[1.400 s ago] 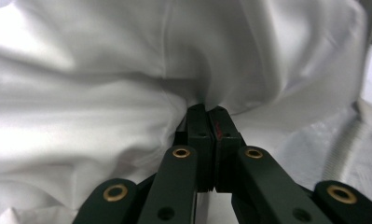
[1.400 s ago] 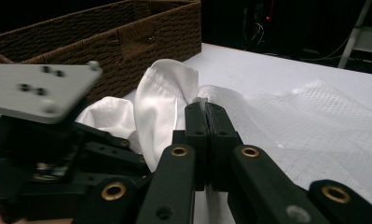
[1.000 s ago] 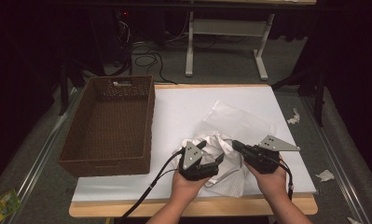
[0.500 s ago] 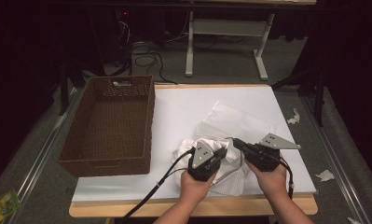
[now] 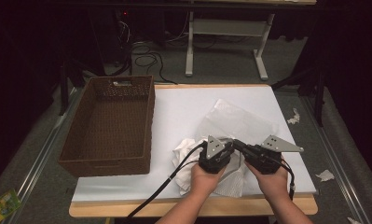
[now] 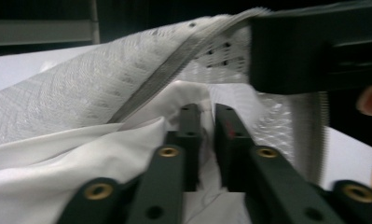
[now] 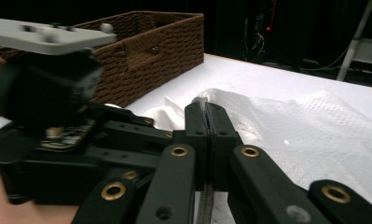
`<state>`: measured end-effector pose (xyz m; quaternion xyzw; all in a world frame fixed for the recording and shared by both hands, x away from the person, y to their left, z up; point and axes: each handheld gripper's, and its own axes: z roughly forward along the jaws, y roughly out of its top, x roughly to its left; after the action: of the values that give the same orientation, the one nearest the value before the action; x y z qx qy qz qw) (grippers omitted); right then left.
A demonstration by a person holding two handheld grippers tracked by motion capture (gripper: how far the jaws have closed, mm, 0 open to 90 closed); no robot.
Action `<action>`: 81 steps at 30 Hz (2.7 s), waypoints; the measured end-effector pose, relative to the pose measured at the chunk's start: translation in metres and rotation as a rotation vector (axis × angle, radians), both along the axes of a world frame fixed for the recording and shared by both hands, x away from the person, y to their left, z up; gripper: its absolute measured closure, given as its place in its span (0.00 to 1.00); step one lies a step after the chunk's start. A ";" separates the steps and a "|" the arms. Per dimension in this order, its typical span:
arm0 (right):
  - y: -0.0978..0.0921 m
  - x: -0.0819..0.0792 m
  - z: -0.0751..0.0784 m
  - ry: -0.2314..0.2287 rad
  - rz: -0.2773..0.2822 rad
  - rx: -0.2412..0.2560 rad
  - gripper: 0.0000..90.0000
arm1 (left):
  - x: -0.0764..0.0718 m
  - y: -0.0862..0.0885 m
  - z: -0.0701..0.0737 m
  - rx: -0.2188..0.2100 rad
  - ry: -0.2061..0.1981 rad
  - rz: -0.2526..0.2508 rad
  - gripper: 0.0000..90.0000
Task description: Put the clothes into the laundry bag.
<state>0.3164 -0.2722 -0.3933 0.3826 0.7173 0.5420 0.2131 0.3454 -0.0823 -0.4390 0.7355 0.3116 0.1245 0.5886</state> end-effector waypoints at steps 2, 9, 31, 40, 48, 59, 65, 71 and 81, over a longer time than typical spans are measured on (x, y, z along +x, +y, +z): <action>-0.003 0.000 -0.001 0.007 -0.007 0.007 1.00 | -0.008 0.010 0.002 -0.005 -0.028 -0.009 0.70; -0.003 0.001 -0.001 0.003 -0.007 0.004 1.00 | -0.007 0.063 0.001 0.067 -0.088 0.144 0.36; 0.002 0.006 -0.005 0.014 -0.013 -0.003 1.00 | -0.044 0.055 -0.015 0.056 -0.055 0.029 0.91; 0.005 -0.002 0.002 -0.005 0.013 0.015 1.00 | -0.012 0.022 -0.014 0.075 0.008 0.110 0.91; -0.001 -0.001 0.002 -0.003 0.006 0.032 1.00 | -0.003 0.024 -0.009 0.044 0.020 0.093 0.62; -0.001 -0.001 0.001 -0.002 0.006 0.021 1.00 | -0.026 0.085 -0.026 0.081 0.007 0.105 0.17; 0.001 -0.001 -0.002 0.010 -0.002 0.014 1.00 | -0.014 0.084 -0.041 0.150 0.070 0.112 0.19; 0.003 0.001 -0.005 0.019 -0.001 0.008 1.00 | -0.009 0.084 -0.042 0.133 0.108 0.032 0.55; 0.004 0.000 -0.005 0.013 0.006 0.004 1.00 | -0.012 0.086 -0.042 0.113 0.082 0.009 0.87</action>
<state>0.3165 -0.2684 -0.3982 0.3845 0.7186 0.5417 0.2060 0.3337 0.0041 -0.4806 0.7705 0.3314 0.1145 0.5324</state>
